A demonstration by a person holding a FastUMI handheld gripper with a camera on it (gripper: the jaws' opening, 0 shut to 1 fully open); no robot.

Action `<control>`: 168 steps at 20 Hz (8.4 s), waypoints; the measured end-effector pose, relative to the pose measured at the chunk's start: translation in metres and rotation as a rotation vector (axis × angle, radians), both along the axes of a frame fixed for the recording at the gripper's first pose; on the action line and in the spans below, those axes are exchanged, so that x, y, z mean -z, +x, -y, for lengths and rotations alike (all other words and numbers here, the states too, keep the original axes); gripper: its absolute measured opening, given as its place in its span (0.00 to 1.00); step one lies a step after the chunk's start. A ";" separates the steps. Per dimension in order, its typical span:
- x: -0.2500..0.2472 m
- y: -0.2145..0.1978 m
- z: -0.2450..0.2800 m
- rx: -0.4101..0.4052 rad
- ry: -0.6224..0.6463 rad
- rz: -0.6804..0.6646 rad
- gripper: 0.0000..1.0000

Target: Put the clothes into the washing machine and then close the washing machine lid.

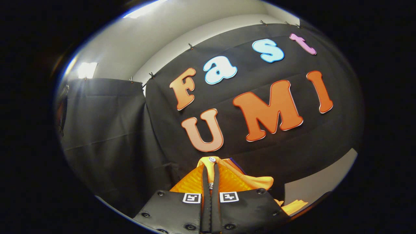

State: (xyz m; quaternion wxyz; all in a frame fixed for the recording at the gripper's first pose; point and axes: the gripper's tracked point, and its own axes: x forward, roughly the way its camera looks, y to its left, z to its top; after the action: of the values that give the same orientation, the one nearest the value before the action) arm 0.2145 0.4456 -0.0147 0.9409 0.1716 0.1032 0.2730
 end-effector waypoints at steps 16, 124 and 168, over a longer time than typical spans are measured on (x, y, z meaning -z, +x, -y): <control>0.097 0.022 -0.076 -0.022 -0.111 0.039 0.08; 0.283 0.186 0.003 0.302 -0.460 -0.264 0.98; 0.317 -0.011 0.019 0.274 -0.424 -0.365 0.99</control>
State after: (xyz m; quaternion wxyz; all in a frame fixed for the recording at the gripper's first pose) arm 0.2035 0.4265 -0.3319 0.9497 0.0301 0.3010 0.0805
